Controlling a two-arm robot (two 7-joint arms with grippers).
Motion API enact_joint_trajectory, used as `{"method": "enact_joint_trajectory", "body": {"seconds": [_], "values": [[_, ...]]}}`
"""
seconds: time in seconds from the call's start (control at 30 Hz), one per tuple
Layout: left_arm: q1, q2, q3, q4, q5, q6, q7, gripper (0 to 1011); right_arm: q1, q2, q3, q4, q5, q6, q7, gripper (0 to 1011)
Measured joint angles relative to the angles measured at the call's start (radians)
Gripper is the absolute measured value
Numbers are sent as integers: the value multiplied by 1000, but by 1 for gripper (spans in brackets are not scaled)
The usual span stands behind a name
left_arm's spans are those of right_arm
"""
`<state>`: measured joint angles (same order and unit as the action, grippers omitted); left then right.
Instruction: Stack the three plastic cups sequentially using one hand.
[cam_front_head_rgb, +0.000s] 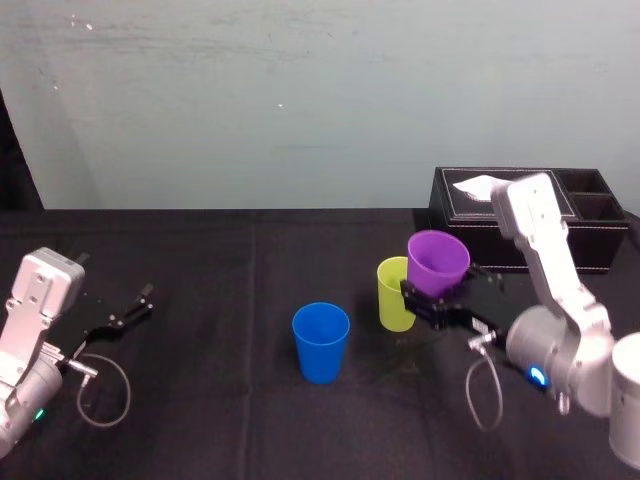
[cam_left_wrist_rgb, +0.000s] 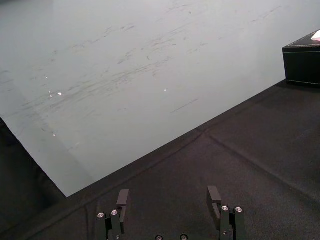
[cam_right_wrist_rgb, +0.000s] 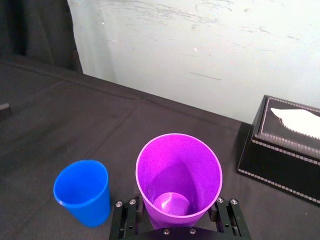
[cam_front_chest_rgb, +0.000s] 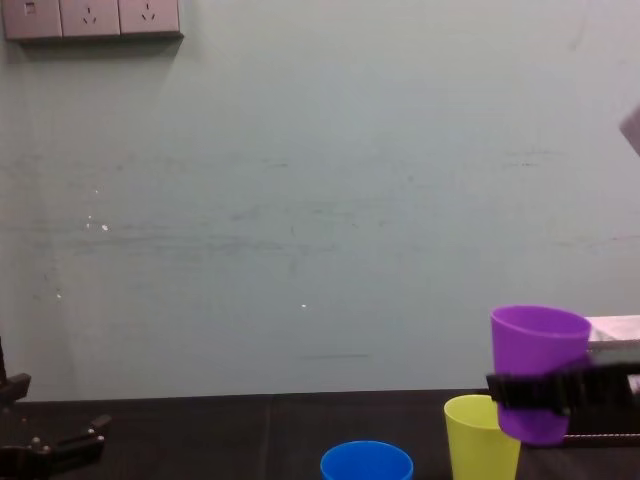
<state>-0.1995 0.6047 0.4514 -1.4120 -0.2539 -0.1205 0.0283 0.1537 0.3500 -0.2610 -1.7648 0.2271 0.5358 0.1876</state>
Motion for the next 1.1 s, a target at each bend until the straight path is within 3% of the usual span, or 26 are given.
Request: {"method": "enact_joint_trajectory", "body": {"seconds": [0.17, 0.37, 0.7, 1.1], "values": [[0, 0, 0, 0, 0, 0, 0, 1000, 75, -21, -10, 30, -3, 73, 18, 706], [0, 0, 0, 0, 0, 0, 0, 1000, 155, -53, -24, 90, -20, 118, 28, 706], [0, 0, 0, 0, 0, 0, 0, 1000, 232, -101, -35, 207, -57, 111, 29, 706], [0, 0, 0, 0, 0, 0, 0, 1000, 259, -138, -29, 298, -95, 57, 22, 706]]}}
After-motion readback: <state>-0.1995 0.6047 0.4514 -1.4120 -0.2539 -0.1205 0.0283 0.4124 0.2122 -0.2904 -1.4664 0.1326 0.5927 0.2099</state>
